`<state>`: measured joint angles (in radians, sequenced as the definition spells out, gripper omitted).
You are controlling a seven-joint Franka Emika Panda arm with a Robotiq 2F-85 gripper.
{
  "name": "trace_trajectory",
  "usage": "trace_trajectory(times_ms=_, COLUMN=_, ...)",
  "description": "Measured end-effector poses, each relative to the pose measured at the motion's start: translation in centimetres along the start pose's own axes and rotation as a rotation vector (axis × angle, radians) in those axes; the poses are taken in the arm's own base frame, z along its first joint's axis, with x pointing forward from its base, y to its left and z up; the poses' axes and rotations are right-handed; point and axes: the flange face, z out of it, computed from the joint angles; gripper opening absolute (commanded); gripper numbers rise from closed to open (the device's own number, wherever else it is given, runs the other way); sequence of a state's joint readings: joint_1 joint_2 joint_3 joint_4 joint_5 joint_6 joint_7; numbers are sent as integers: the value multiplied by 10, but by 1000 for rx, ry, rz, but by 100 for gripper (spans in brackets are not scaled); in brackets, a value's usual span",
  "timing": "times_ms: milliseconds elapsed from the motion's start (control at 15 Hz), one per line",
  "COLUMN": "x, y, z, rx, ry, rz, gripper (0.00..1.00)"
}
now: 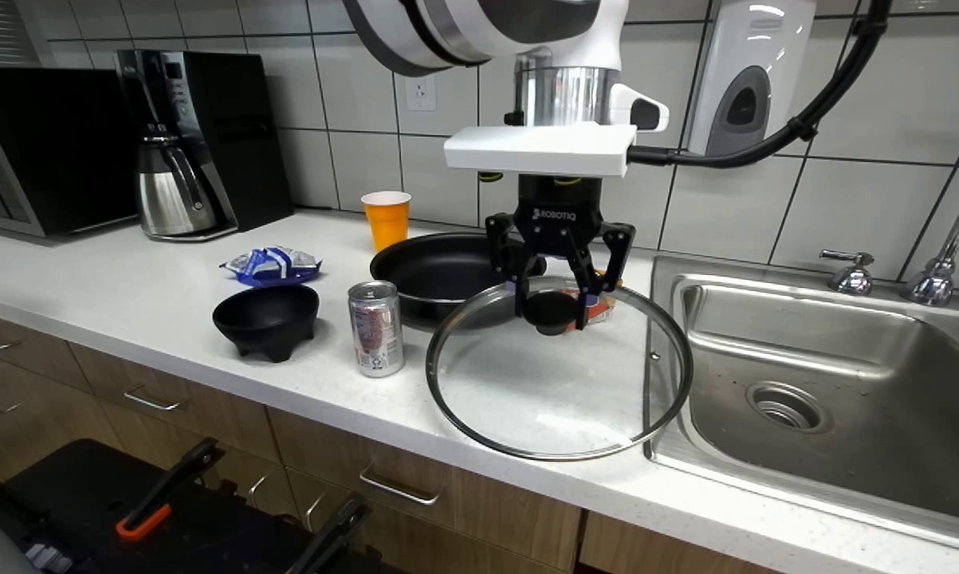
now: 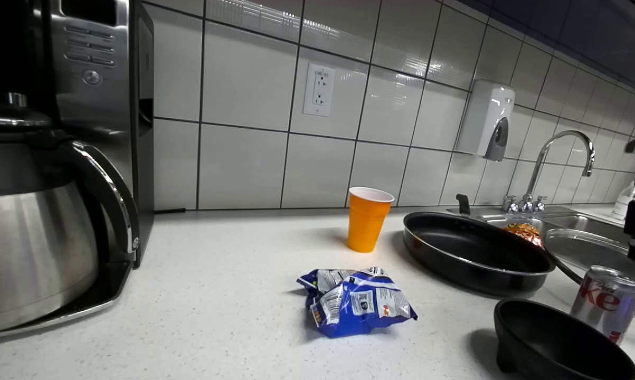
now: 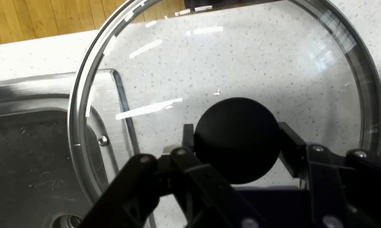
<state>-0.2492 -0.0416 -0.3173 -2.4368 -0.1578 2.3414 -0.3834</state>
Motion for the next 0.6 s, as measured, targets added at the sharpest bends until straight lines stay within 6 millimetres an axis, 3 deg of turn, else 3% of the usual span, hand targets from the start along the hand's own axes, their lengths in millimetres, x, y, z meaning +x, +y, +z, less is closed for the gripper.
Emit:
trace_trajectory(times_ms=267, x=4, y=2, z=2, rx=-5, ry=2, rz=1, gripper=39)
trace_trajectory(times_ms=600, x=8, y=4, z=-15, rx=-17, ry=37, rz=2, gripper=39)
